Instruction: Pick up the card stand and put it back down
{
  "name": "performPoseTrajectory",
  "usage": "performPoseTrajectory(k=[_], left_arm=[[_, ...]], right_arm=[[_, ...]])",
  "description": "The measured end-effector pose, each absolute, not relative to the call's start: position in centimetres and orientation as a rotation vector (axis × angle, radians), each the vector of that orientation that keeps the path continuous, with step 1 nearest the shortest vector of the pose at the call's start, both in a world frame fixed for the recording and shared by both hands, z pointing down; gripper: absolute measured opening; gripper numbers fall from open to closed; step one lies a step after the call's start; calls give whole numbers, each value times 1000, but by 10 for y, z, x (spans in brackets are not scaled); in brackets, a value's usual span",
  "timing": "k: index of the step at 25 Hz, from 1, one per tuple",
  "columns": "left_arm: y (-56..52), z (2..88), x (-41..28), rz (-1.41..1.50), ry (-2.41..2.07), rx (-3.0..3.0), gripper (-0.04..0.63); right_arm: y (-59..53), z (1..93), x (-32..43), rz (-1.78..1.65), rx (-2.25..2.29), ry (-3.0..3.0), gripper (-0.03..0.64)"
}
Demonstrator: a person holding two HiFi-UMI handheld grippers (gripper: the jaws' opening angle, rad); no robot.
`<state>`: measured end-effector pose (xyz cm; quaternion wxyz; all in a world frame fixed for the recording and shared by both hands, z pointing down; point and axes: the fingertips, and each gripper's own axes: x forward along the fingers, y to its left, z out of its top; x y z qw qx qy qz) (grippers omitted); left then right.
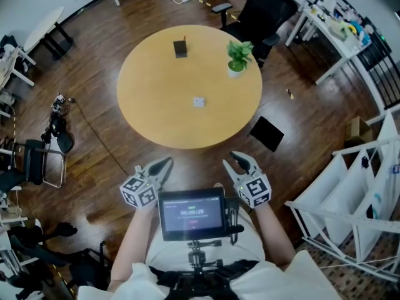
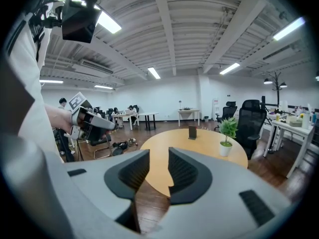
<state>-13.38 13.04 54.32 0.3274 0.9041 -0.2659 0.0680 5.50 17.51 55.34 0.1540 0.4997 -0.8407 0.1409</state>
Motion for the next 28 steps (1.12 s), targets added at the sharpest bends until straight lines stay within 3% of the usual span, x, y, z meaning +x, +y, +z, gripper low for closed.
performPoseTrajectory(k=[16,28], left_arm=[[164,558,-115,290,-705,2378,0],[189,536,-42,252,-681,2459,0]], right_arm=[[210,532,71,364,1488,-2473,118],[238,524,131,333,1495,-2514,117]])
